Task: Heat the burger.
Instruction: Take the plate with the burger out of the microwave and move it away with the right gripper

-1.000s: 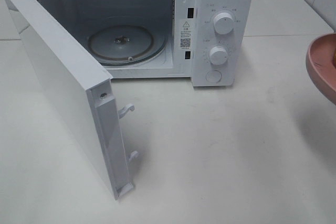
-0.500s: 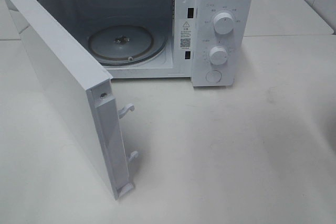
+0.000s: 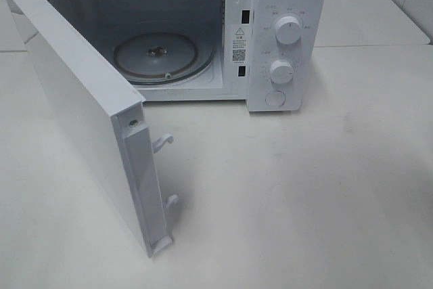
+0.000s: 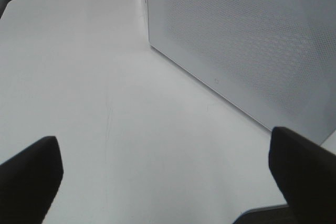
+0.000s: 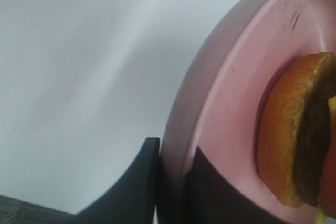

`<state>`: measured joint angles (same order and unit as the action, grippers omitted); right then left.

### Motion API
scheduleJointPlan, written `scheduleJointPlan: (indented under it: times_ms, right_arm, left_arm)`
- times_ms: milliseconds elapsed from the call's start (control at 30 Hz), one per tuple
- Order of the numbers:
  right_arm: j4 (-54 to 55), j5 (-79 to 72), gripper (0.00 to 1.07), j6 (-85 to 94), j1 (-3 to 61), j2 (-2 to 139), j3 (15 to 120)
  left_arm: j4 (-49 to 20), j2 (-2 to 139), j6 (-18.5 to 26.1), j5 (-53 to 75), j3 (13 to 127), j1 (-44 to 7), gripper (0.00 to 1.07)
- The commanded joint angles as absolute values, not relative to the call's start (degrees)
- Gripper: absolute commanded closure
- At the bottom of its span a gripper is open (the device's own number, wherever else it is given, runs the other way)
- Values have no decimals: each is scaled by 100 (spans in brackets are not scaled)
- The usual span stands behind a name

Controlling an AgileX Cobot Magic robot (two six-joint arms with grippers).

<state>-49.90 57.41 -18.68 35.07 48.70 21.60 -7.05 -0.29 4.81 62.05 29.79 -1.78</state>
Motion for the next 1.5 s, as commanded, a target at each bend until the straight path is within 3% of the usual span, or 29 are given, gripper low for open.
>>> scheduleJointPlan:
  times_ms: [33,933,1500]
  right_arm:
    - [-5466,5793,106,-2269,3484,5099,2172]
    - [-5890,5139,105,-5437,3484,7815,2217]
    - [-6354,5048,104,-7053,3484,10313,2979]
  left_arm:
    - [-762,-69,487,6131,2956,-155,7]
    - [-762,-69,487,6131,2956,-155,7]
    - [-762,-69,487,6131,2956,-155,7]
